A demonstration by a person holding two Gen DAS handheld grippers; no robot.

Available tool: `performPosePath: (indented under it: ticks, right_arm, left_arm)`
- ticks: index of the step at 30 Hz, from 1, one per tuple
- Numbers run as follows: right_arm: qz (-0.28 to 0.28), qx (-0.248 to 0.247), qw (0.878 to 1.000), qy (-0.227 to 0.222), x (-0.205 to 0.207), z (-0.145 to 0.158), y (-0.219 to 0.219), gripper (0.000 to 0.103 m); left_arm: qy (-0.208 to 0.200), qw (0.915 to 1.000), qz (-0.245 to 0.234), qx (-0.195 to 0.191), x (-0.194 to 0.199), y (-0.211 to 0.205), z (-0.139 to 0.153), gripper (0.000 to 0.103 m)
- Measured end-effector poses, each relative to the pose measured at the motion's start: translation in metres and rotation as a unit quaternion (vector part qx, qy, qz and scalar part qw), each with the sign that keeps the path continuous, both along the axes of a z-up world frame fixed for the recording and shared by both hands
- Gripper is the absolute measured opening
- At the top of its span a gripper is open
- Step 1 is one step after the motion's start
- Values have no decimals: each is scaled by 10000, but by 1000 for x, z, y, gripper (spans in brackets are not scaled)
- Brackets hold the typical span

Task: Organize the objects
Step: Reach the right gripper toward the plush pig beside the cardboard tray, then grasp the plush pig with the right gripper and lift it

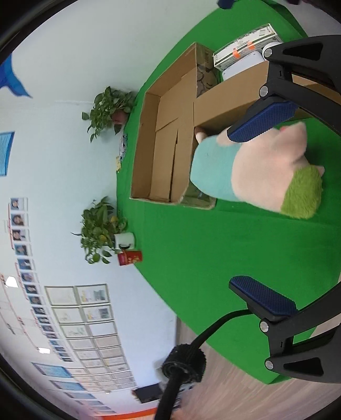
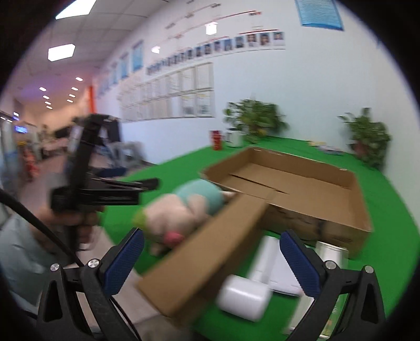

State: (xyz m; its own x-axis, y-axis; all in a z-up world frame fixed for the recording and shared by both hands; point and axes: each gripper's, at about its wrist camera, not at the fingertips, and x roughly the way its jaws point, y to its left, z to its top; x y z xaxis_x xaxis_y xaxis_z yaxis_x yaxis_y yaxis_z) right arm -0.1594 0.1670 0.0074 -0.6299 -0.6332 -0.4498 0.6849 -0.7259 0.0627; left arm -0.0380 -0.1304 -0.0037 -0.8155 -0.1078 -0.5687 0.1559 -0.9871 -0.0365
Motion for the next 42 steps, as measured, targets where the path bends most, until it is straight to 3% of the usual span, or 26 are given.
performPosePath:
  ticks: [3, 7, 10, 13, 15, 18, 24, 27, 30, 34, 37, 39, 42]
  right_arm:
    - [74, -17, 9998, -159, -8, -7, -19, 103]
    - [-655, 848, 9942, 57, -24, -28, -34, 103]
    - [-850, 1222, 9887, 184, -31, -36, -31, 103]
    - [-798, 1140, 9897, 323, -31, -28, -25, 103]
    - [-792, 1126, 9896, 424, -30, -21, -28, 103]
    - [-623, 1065, 9912, 475, -37, -15, -39, 103]
    - [-175, 531, 9983, 186, -50, -7, -65, 103]
    - [62, 319, 9993, -211, -58, -11, -80, 103]
    - [291, 179, 9955, -882, -70, -22, -97, 103]
    - [642, 147, 9837, -1671, -84, -36, -119, 103]
    - [589, 265, 9716, -2277, -95, -47, -130, 103]
    - [515, 325, 9627, -2638, -102, -55, -135, 103]
    - [340, 628, 9592, -2735, -106, -58, -143, 103]
  left_arm:
    - [-460, 9973, -126, 550, -7, -15, -18, 103]
    - [-813, 9883, -537, 1177, -19, -16, -46, 102]
    - [-1027, 9826, -783, 1336, -29, -11, -62, 102]
    - [-1266, 9722, -941, 1729, -41, -14, -78, 98]
    - [-1322, 9641, -1119, 2012, -45, -14, -85, 87]
    - [-1287, 9674, -1172, 1840, -43, -12, -86, 78]
    - [-1289, 9653, -1033, 2024, -29, -22, -86, 72]
    - [-1393, 9600, -1002, 2213, -10, -31, -83, 71]
    - [-1434, 9583, -951, 2280, 7, -37, -81, 70]
    - [-1473, 9511, -852, 2579, 19, -45, -86, 70]
    - [-1478, 9439, -826, 2835, 20, -53, -90, 69]
    - [-1478, 9444, -843, 2813, 19, -53, -90, 69]
    - [-1489, 9502, -872, 2596, 17, -46, -87, 69]
